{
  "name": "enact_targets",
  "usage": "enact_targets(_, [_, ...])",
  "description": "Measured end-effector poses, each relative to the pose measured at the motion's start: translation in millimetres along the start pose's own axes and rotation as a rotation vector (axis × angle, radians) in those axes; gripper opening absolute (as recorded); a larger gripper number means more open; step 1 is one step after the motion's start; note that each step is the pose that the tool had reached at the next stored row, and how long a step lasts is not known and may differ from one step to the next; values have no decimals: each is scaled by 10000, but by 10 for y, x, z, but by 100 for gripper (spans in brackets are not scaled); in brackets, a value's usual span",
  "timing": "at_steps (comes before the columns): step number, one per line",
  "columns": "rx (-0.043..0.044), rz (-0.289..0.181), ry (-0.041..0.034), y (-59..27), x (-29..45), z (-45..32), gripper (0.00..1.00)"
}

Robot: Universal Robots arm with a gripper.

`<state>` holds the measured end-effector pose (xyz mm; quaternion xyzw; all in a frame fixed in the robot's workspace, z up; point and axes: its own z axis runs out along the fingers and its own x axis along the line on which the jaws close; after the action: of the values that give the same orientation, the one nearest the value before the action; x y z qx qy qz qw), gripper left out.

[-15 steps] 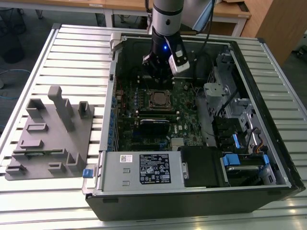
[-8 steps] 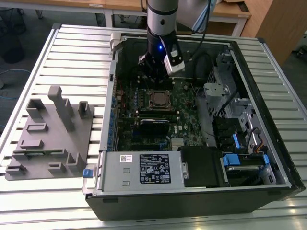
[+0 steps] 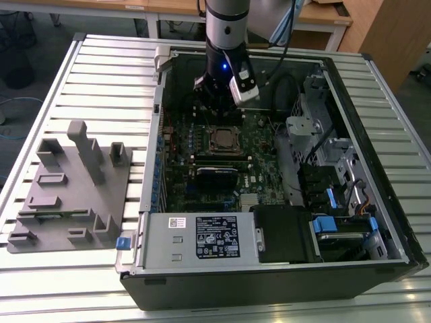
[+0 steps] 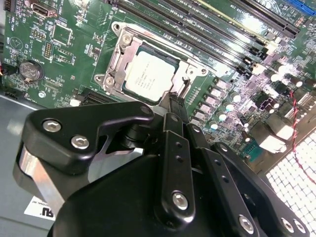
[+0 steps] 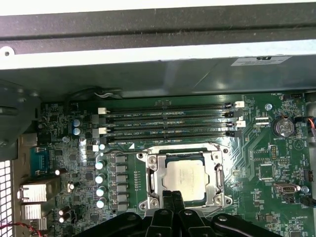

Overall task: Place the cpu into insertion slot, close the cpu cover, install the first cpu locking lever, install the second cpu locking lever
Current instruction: 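Install the first cpu locking lever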

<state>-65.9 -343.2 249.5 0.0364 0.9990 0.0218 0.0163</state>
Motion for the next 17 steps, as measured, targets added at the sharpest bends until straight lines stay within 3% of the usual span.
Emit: enact_targets(17, [-2, 0, -2, -2, 40, -20, 10])
